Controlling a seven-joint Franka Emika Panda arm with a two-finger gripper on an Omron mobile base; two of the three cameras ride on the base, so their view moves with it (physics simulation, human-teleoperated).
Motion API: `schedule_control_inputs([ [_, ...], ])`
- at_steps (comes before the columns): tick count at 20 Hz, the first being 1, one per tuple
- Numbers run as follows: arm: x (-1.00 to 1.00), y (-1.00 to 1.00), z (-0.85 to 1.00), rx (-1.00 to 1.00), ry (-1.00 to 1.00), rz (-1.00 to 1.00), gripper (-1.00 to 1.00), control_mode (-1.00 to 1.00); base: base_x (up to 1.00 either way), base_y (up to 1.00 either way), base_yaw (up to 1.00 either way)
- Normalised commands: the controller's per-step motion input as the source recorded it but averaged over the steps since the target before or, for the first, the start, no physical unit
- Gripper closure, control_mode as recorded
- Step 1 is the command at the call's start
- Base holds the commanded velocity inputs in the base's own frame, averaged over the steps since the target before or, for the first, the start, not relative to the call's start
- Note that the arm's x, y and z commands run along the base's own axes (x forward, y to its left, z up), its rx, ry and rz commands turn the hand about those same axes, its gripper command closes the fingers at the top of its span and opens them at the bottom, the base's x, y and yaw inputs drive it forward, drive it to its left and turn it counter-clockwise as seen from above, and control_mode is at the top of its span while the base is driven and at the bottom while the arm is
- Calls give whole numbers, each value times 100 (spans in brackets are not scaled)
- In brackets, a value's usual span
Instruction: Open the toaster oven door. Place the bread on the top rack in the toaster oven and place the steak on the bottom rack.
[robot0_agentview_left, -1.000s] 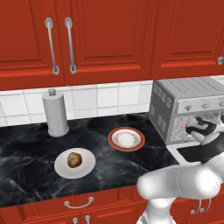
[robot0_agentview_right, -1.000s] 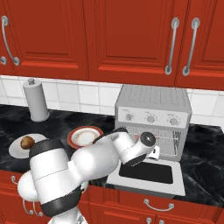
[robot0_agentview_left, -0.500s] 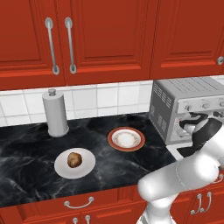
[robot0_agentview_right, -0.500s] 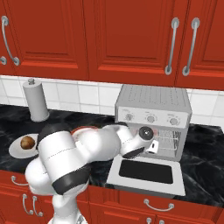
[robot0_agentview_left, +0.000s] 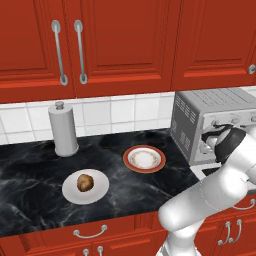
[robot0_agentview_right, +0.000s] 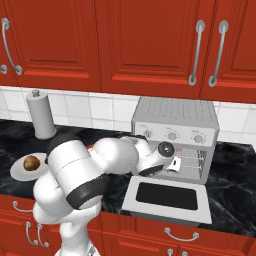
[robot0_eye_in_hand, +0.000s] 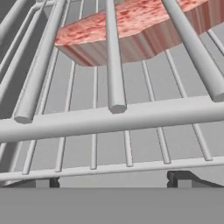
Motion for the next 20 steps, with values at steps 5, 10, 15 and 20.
schedule_control_inputs([
  [5,11,-8,0,0,-1,0,-100,-100,0,0,0],
  [10,-16,-17,7,3,0,0,-100,-100,0,0,0],
  [15,-51,-19,28,13,-1,0,-100,-100,0,0,0],
  [20,-38,-19,46,12,-4,0,-100,-100,0,0,0],
])
